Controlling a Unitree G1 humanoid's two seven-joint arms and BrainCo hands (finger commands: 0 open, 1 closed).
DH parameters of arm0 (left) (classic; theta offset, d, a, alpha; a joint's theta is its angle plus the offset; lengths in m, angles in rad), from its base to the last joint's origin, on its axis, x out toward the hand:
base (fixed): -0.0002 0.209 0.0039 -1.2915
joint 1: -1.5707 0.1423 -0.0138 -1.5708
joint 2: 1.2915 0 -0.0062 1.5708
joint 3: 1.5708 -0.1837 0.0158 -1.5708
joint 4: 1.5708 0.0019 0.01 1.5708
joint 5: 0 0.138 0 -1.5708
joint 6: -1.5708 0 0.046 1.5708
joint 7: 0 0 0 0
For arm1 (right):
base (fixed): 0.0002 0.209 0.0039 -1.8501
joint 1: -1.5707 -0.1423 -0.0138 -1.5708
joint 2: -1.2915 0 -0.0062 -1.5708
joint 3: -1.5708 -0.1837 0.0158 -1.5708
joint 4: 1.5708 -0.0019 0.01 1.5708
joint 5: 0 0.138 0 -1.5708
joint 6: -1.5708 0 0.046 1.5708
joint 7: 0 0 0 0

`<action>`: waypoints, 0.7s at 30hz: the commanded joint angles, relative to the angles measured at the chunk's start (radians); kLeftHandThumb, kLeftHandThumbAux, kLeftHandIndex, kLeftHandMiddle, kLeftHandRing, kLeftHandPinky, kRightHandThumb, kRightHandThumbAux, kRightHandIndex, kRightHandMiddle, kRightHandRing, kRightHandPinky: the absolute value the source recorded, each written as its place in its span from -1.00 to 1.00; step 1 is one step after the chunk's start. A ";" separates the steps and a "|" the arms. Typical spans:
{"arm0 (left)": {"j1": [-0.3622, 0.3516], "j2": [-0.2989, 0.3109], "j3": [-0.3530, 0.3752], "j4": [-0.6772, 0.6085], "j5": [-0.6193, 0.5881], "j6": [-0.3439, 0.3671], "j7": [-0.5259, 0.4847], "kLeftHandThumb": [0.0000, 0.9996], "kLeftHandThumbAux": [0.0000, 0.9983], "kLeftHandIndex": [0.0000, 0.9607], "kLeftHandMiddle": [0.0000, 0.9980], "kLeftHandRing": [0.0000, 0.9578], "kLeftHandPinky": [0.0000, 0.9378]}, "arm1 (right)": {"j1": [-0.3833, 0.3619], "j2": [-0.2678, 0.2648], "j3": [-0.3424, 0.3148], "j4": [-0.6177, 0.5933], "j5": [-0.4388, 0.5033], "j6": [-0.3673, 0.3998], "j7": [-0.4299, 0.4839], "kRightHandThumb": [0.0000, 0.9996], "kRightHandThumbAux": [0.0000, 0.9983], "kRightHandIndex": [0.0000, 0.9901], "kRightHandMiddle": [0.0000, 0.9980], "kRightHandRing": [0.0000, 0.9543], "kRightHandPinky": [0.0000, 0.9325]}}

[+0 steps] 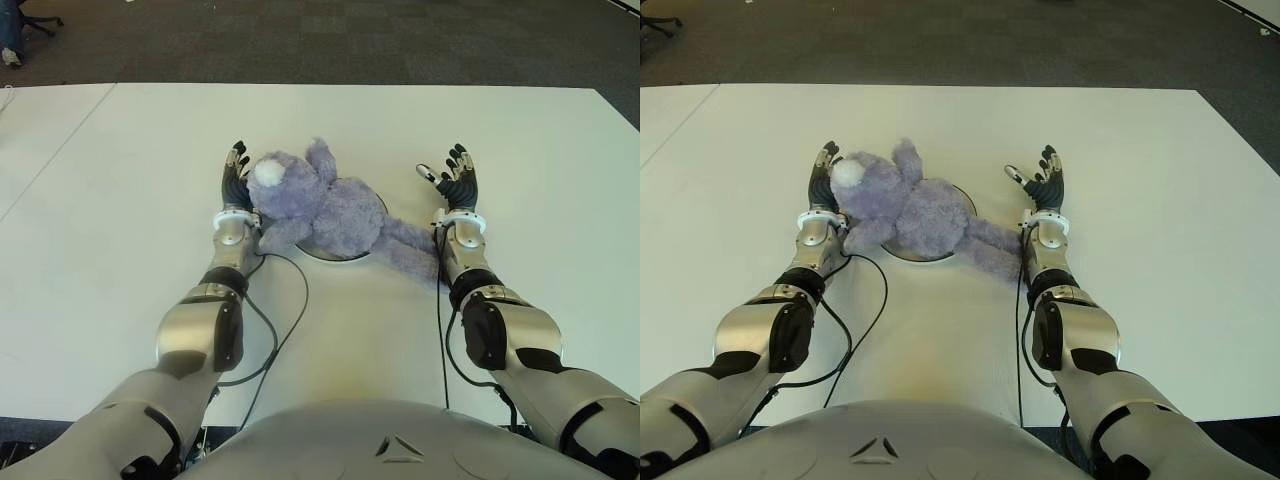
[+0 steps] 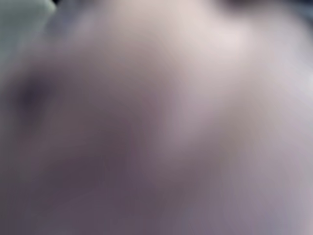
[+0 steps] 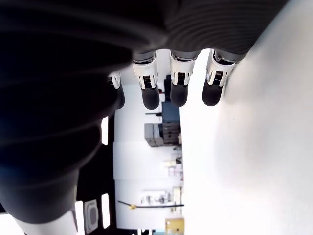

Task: Put the doll into the plate.

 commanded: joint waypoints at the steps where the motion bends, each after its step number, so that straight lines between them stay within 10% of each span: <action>1: 0.147 -0.039 -0.019 0.098 0.021 0.123 0.011 -1.00 0.63 -0.90 -0.87 -0.84 -0.75 | 0.153 0.095 0.007 0.100 -0.004 0.121 -0.007 -1.00 0.65 -0.92 -0.94 -0.94 -0.87; 21: 0.151 -0.041 -0.033 0.096 0.030 0.104 0.026 -1.00 0.62 -0.89 -0.88 -0.85 -0.76 | 0.153 0.090 0.010 0.102 -0.010 0.134 -0.012 -1.00 0.63 -0.90 -0.93 -0.93 -0.89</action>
